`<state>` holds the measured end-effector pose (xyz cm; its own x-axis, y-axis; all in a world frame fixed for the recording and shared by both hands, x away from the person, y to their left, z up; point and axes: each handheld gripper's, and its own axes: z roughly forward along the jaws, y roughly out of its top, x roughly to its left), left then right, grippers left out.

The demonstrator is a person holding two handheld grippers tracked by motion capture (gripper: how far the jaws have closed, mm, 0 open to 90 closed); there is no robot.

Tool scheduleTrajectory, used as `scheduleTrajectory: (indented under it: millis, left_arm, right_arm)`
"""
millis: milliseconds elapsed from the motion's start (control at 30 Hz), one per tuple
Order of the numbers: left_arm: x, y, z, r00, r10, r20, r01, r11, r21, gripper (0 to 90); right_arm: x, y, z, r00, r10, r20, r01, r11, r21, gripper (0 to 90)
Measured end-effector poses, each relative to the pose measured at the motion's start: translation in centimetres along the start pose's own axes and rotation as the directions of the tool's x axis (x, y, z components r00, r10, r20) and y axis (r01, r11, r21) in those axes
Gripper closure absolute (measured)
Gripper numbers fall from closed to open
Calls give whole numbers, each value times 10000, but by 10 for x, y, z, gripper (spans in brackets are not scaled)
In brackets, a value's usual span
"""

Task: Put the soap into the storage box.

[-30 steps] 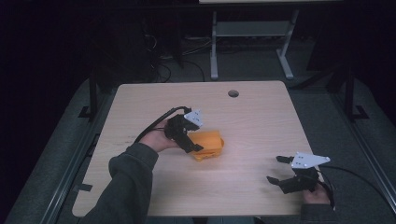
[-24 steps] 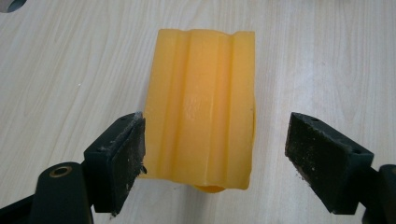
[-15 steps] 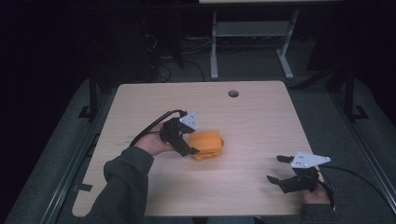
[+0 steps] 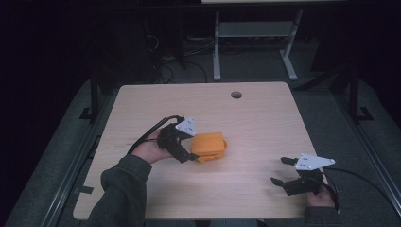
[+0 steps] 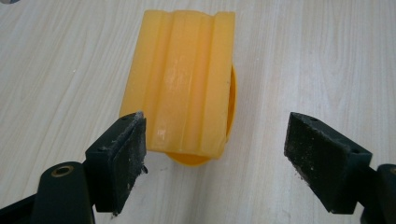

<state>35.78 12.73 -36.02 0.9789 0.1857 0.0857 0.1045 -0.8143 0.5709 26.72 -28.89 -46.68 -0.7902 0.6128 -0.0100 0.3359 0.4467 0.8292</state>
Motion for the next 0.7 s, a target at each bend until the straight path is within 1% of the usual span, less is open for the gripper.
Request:
scheduleTrajectory:
  millis: [67, 200, 300, 333, 367, 400, 433, 467, 533, 600, 633, 667, 700]
  left_arm:
    - [-2, -2, -1, 10000, -88, 39, 88, 9999, -49, 203]
    - [-4, -8, -4, 10000, -23, -9, 23, 10000, 70, 203]
    - [-5, -12, -6, 9997, -246, 11, 246, 9996, -167, 203]
    - [-6, -14, -7, 9996, -267, -52, 265, 9994, -216, 205]
    - [-6, -15, -8, 9998, -189, -114, 188, 9997, -159, 206]
    - [-7, -17, -9, 9993, -353, -110, 350, 9990, -281, 206]
    - [-7, -18, -9, 9993, -354, -76, 351, 9988, -330, 206]
    - [-9, -20, -9, 9989, -446, -111, 441, 9982, -406, 206]
    - [-10, -22, -10, 9995, -306, -97, 304, 9994, -187, 206]
    - [-11, -25, -10, 9994, -330, -106, 328, 9993, -204, 206]
    - [-12, -26, -11, 9990, -431, -99, 428, 9986, -303, 206]
    - [-12, -27, -11, 9990, -436, -87, 433, 9985, -320, 206]
    - [-12, -29, -11, 9992, -395, -94, 393, 9989, -245, 206]
  right_arm:
    - [0, 0, 0, 10000, 13, 1, -13, 10000, -3, 137]
    - [0, 0, 0, 10000, 25, 38, -25, 10000, 31, 137]
    - [0, 0, 0, 10000, 21, 66, -21, 10000, 33, 137]
    - [0, 0, 0, 10000, 9, 86, -9, 10000, 37, 137]
    - [0, -1, 0, 9999, 79, 81, -80, 10000, 54, 137]
    - [0, -1, -1, 9999, 87, 90, -87, 9999, 56, 137]
    - [0, -1, -1, 9999, 107, 105, -108, 9999, 63, 137]
    - [-1, -1, -1, 9999, 89, 115, -90, 10000, 41, 137]
    - [0, -2, -1, 9999, 71, 135, -72, 10000, 51, 137]
    - [0, -1, -1, 9999, 63, 140, -64, 10000, 70, 137]
    - [0, -1, -1, 9999, 51, 141, -52, 10000, 76, 137]
    - [0, -1, -2, 9998, 101, 166, -102, 9999, 91, 137]
    - [0, -1, -2, 9998, 104, 167, -105, 9999, 86, 137]
